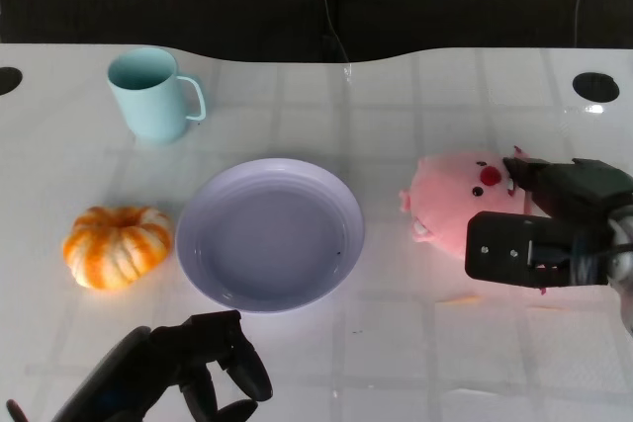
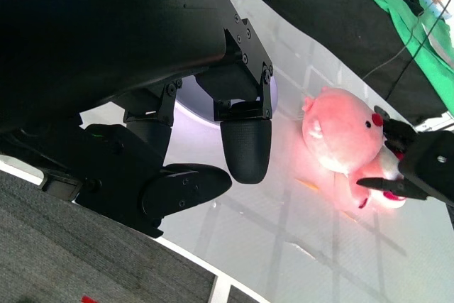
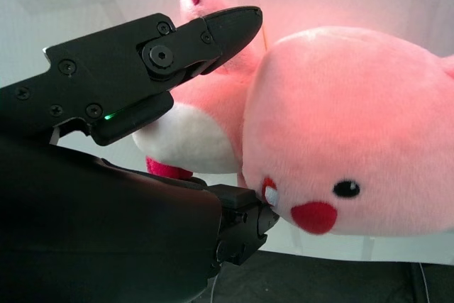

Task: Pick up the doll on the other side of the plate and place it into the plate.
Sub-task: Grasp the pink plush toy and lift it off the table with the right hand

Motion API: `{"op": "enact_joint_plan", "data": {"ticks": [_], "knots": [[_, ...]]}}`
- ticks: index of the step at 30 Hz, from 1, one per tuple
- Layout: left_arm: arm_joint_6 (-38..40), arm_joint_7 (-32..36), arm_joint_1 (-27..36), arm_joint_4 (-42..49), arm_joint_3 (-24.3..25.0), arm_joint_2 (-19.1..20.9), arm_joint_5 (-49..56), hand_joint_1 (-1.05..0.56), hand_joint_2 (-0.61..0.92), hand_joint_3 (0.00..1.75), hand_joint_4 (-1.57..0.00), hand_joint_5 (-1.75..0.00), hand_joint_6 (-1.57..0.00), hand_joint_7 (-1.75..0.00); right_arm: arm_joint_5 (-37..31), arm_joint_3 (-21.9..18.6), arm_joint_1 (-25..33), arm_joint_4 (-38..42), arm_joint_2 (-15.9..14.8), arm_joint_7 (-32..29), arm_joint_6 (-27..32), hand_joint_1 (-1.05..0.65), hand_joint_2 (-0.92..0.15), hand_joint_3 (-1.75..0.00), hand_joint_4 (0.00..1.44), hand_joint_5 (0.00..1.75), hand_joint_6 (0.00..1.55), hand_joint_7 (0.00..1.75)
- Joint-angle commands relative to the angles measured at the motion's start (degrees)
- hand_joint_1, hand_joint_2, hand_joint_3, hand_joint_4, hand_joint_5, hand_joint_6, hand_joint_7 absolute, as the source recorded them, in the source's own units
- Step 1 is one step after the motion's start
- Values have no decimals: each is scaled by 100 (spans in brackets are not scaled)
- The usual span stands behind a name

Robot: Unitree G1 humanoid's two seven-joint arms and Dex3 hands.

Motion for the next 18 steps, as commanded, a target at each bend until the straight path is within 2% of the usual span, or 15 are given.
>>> {"op": "enact_joint_plan", "data": {"ticks": [1, 7, 10, 11, 12, 14, 15, 16, 18], "knots": [[13, -17, 55, -108, 41, 106, 31, -25, 72, 71, -57, -175, -64, -132, 113, 201, -51, 663, 133, -42, -153, -67, -87, -1, 29, 21, 26, 1], [25, -23, 76, -162, 41, 141, 37, -23, 73, 72, -57, -175, -64, -132, 28, 549, -467, 1469, 326, -222, -220, -69, -92, -1, 40, 15, 30, 1], [3, -8, 73, -172, 27, 156, 64, -24, 72, 73, -56, -175, -63, -133, -38, 758, -676, 1955, 405, -329, -323, -71, -92, -1, 52, 19, 32, 1], [2, -2, 73, -173, 24, 156, 77, -24, 72, 73, -56, -175, -63, -133, -38, 802, -733, 2124, 438, -405, -380, -71, -91, -1, 61, 23, 33, 2], [-6, 2, 72, -169, 20, 155, 84, -24, 71, 73, -56, -175, -64, -133, -44, 850, -794, 2283, 474, -472, -427, -69, -90, 0, 74, 30, 35, 2], [0, 8, 75, -180, 14, 156, 104, -25, 71, 74, -57, -175, -64, -133, -16, 904, -903, 2552, 543, -564, -499, -67, -88, 0, 74, 52, 37, 1], [24, 7, 79, -199, 10, 155, 114, -25, 71, 74, -57, -175, -64, -133, -3, 927, -957, 2678, 576, -600, -527, -61, -87, 0, 78, 72, 40, 1], [42, 3, 80, -211, 5, 155, 119, -25, 70, 75, -57, -175, -64, -133, -6, 957, -1013, 2806, 620, -654, -522, -58, -86, 0, 80, 80, 41, 1], [26, 5, 82, -212, -6, 164, 141, -25, 70, 75, -58, -175, -64, -133, 4, 995, -1089, 3010, 683, -796, -553, -44, -88, 0, 81, 109, 47, 1]]}}
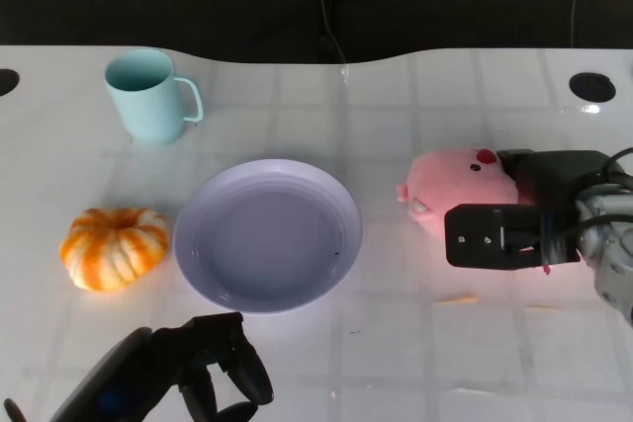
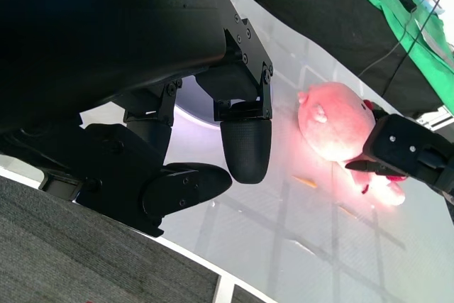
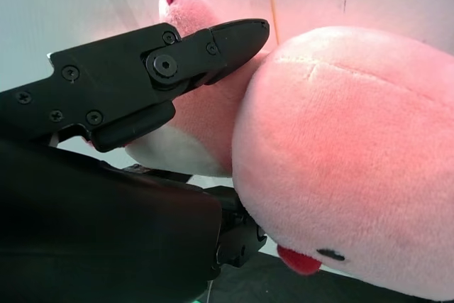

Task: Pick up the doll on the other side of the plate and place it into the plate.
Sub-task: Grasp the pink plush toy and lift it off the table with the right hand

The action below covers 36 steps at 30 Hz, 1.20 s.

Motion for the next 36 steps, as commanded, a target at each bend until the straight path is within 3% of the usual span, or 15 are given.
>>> {"op": "enact_joint_plan", "data": {"ticks": [1, 3, 6, 7, 10, 12, 13, 15, 17, 18, 23, 26, 31, 34, 36], "knots": [[3, 10, 38, -85, 8, 87, 98, -25, 70, 75, -58, -175, -64, -133, 50, 148, 214, 478, 182, -44, -129, -37, -89, 0, 77, 122, 51, 2], [-31, 20, 49, -82, -4, 93, 150, -26, 70, 75, -58, -175, -64, -133, 49, 172, 180, 632, 197, -235, -237, -31, -91, -1, 67, 122, 61, 4], [-28, 17, 48, -97, -15, 72, 172, -27, 71, 74, -57, -175, -64, -133, -1, 247, 138, 785, 173, -450, -380, -33, -92, -16, 70, 70, 99, 5], [-15, 18, 43, -102, -17, 63, 167, -27, 70, 74, -57, -175, -64, -133, -14, 270, 130, 804, 161, -526, -424, -34, -92, -17, 73, 73, 104, 6], [30, 10, 29, -117, -20, 53, 151, -25, 70, 74, -58, -175, -64, -134, -6, 309, 101, 809, 129, -735, -541, -31, -92, -18, 68, 140, 118, 11], [51, 2, 15, -134, -23, 50, 142, -24, 70, 75, -58, -175, -64, -134, 39, 296, 86, 777, 99, -887, -641, -30, -92, -18, 69, 151, 120, 15], [78, -2, 8, -156, -30, 52, 154, -24, 70, 75, -58, -175, -64, -134, 75, 266, 83, 755, 77, -990, -710, -30, -92, -20, 71, 152, 115, 30], [118, -6, -8, -187, -47, 52, 171, -25, 69, 76, -57, -175, -64, -134, 115, 234, 64, 726, 41, -1143, -787, -29, -92, -18, 72, 170, 78, 124], [137, -6, -28, -197, -66, 58, 193, -25, 69, 76, -57, -175, -64, -134, 175, 199, 60, 675, -5, -1283, -857, -29, -92, -20, 75, 174, 69, 146], [154, -10, -36, -208, -70, 61, 197, -25, 69, 76, -57, -175, -64, -134, 218, 169, 66, 647, -26, -1358, -899, -28, -92, -21, 75, 174, 68, 150], [212, -53, -19, -269, -53, 84, 146, -25, 69, 77, -61, -175, -64, -135, 652, -228, 215, 455, -37, -1637, -1101, -26, -90, -15, 77, 169, 84, 120], [205, -26, 21, -277, -52, 78, 157, -26, 69, 77, -61, -175, -64, -135, 863, -433, 322, 348, -15, -1760, -1140, -24, -91, -15, 80, 160, 93, 90], [170, 5, 72, -273, -55, 68, 188, -25, 68, 79, -60, -175, -65, -135, 958, -578, 389, 193, -29, -2043, -1290, -22, -88, -17, 80, 159, 98, 81], [160, 4, 88, -284, -52, 65, 180, -25, 68, 79, -59, -175, -64, -135, 1049, -654, 386, -44, -63, -2052, -1386, -23, -80, -35, 80, 169, 88, 108], [77, 23, 87, -253, -48, 71, 190, -24, 67, 79, -58, -175, -64, -135, 1125, -748, 399, -209, -79, -2066, -1483, -22, -57, -85, 86, 173, 75, 152]]}}
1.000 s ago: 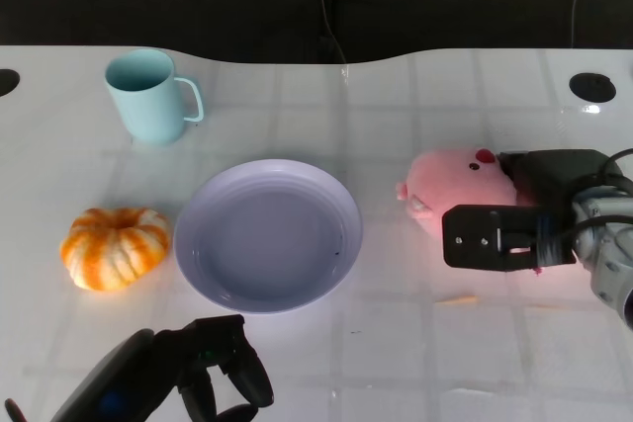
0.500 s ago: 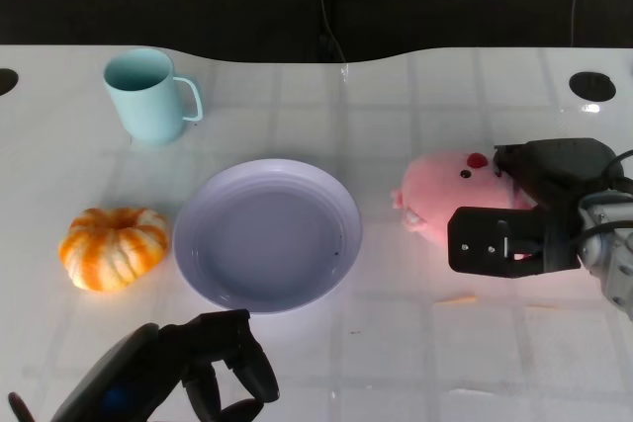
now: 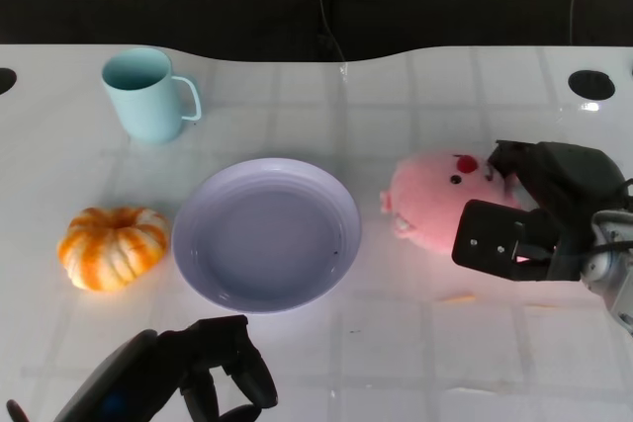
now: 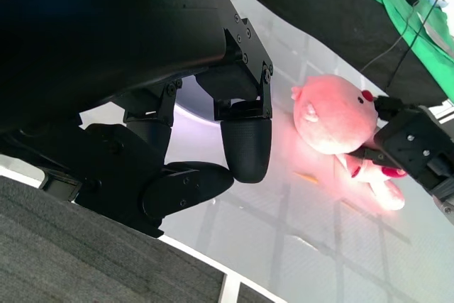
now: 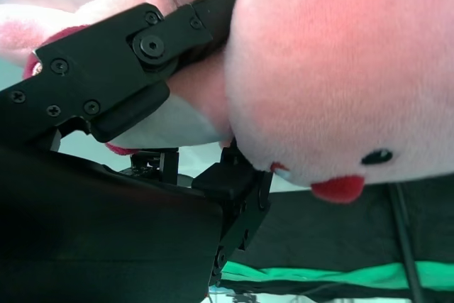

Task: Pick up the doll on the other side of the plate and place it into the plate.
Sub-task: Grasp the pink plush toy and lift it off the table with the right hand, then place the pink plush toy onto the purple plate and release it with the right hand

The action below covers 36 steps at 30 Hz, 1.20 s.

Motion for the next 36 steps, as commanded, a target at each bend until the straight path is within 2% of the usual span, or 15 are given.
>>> {"op": "enact_joint_plan", "data": {"ticks": [1, 2, 5, 9, 15, 23, 28, 36], "knots": [[-129, 32, 17, -16, 24, 63, 26, -24, 67, 79, -58, -175, -64, -135, 180, -192, 8, -329, -65, -57, -169, -22, -51, -98, 87, 174, 71, 163], [-151, 34, 17, -1, 27, 63, 23, -24, 67, 79, -57, -175, -64, -134, 188, -216, 5, -419, -77, -20, -161, -23, -47, -109, 88, 174, 69, 170], [-133, 25, 17, 20, 32, 59, 27, -24, 67, 80, -58, -175, -64, -134, 255, -302, 15, -745, -136, 32, -264, -23, -44, -116, 88, 175, 68, 174], [-96, 23, 18, 19, 30, 51, 35, -24, 67, 80, -61, -175, -65, -134, 296, -429, 50, -1148, -193, 102, -311, -24, -44, -117, 90, 175, 69, 175], [-182, 26, 6, 107, 39, 66, 25, -23, 66, 81, -62, -175, -65, -134, 247, -565, 100, -1579, -299, 173, -197, -21, -43, -108, 89, 175, 69, 174], [-217, 44, -34, 189, 9, 66, 108, -24, 66, 82, -63, -175, -65, -134, 421, -800, -59, -1954, -408, 517, -383, -22, -41, -121, 94, 175, 73, 175], [-185, 38, -55, 234, -35, 26, 84, -23, 66, 82, -64, -175, -65, -134, 538, -836, -170, -2603, -268, 1100, -179, -23, -37, -127, 94, 175, 73, 175], [-226, 86, -125, 327, -144, -18, 150, -24, 66, 83, -62, -175, -65, -135, 405, -637, -370, -3082, 42, 1679, 36, -22, -41, -113, 95, 175, 73, 175]]}}
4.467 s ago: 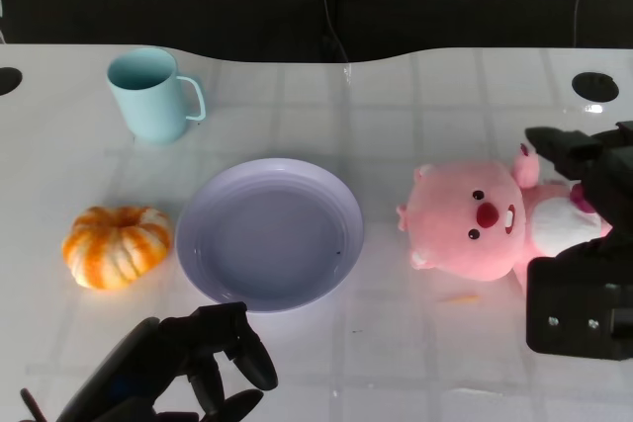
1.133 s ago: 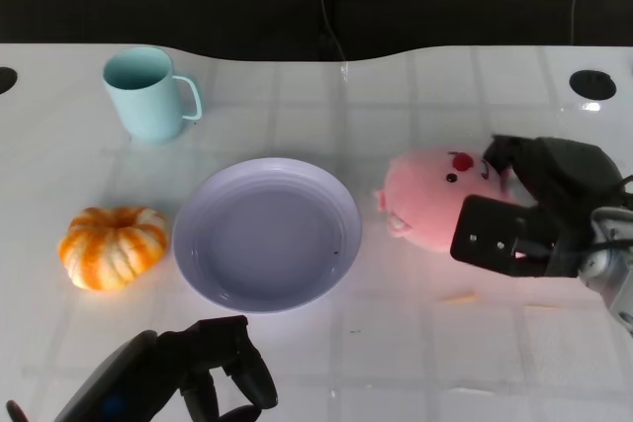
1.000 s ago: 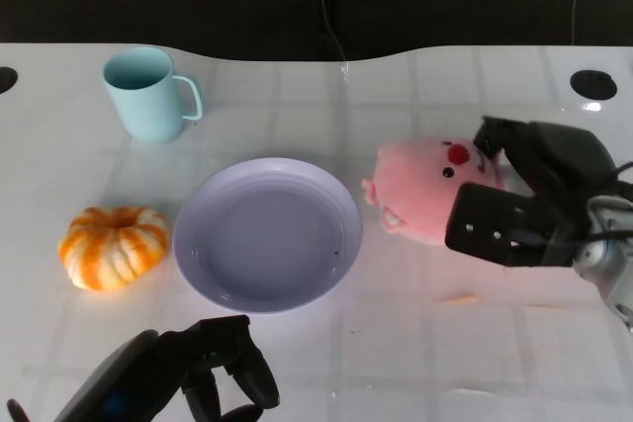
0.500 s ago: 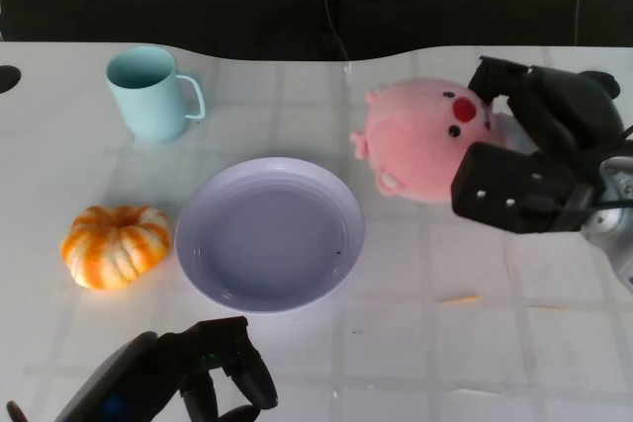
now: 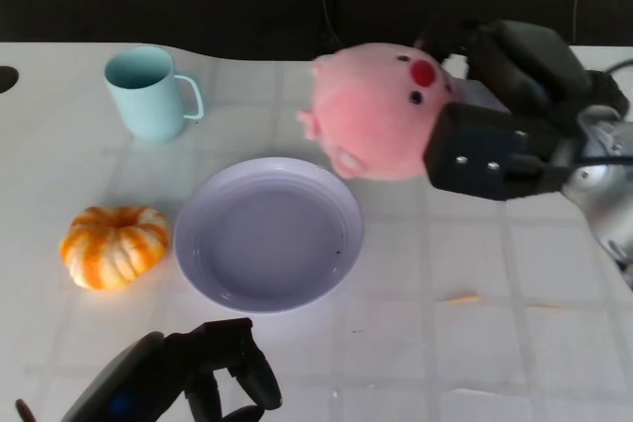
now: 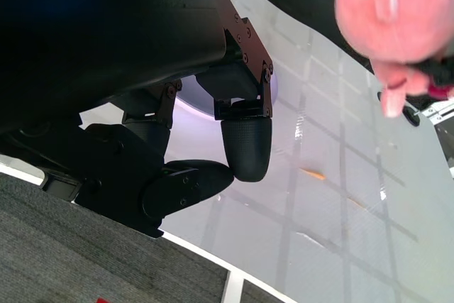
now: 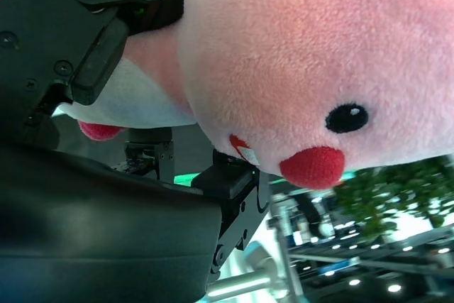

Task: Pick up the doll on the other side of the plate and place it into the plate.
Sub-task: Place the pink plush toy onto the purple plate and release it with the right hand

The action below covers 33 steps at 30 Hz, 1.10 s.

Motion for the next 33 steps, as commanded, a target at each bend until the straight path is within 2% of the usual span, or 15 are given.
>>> {"op": "enact_joint_plan", "data": {"ticks": [1, 2, 7, 11, 13, 15, 21, 24, 26, 27, 28, 29, 30, 31, 33], "knots": [[-48, 83, -20, 64, -53, 13, 96, -24, 65, 83, -62, -175, -65, -135, -5, 79, -201, -113, 106, 153, 32, -22, -42, -113, 95, 175, 73, 175], [-61, 85, -25, 74, -65, 6, 87, -24, 65, 84, -63, -175, -65, -135, -34, 120, -238, -109, 152, 173, 17, -21, -42, -113, 96, 175, 73, 175], [-131, 131, -69, 124, -147, -6, 134, -25, 65, 83, -62, -175, -64, -135, -135, 297, -375, -43, 385, 193, -34, -23, -41, -112, 93, 175, 83, 150], [-166, 150, -84, 147, -179, -41, 190, -25, 65, 83, -64, -175, -64, -135, -50, 386, -451, 107, 682, 336, 2, -22, -47, -102, 92, 175, 73, 166], [-137, 150, -86, 134, -195, -63, 211, -25, 65, 83, -65, -175, -64, -136, -83, 456, -505, 198, 823, 396, 78, -24, -52, -95, 90, 175, 73, 158], [-127, 153, -86, 129, -206, -83, 226, -25, 65, 83, -64, -175, -64, -135, -142, 524, -548, 316, 936, 363, 71, -25, -55, -90, 91, 175, 72, 162], [-154, 157, -89, 140, -229, -123, 279, -24, 65, 84, -63, -175, -64, -135, -180, 718, -632, 811, 1260, 219, -128, -25, -57, -90, 90, 175, 73, 170], [-100, 147, -96, 112, -253, -148, 301, -24, 65, 84, -63, -175, -64, -135, -211, 798, -633, 1013, 1361, 195, -277, -23, -53, -95, 91, 175, 73, 169], [-82, 144, -101, 104, -263, -161, 312, -24, 65, 84, -64, -175, -64, -135, -247, 866, -622, 1045, 1389, 284, -240, -23, -51, -92, 86, 175, 77, 145], [-74, 141, -103, 95, -266, -164, 323, -25, 65, 84, -64, -175, -64, -135, -258, 905, -619, 1027, 1379, 407, -188, -24, -53, -82, 86, 168, 82, 120], [-69, 139, -104, 90, -267, -167, 328, -25, 65, 84, -64, -175, -64, -135, -262, 941, -625, 992, 1361, 584, -108, -27, -59, -66, 83, 153, 87, 83], [-79, 134, -107, 90, -268, -163, 332, -25, 65, 84, -64, -175, -64, -135, -215, 965, -628, 946, 1314, 861, -71, -28, -65, -55, 80, 143, 90, 60], [-98, 130, -109, 96, -264, -159, 333, -25, 65, 84, -63, -175, -63, -135, -171, 981, -637, 893, 1273, 1140, -9, -32, -76, -37, 73, 110, 81, 32], [-94, 122, -109, 90, -260, -157, 331, -25, 65, 84, -63, -175, -63, -136, -140, 1001, -643, 833, 1213, 1409, 7, -37, -84, -25, 68, 85, 75, 17], [-98, 113, -112, 86, -252, -153, 325, -25, 65, 85, -63, -175, -64, -136, -61, 1036, -672, 692, 1111, 2035, 110, -46, -90, -17, 53, 49, 56, 5]]}}
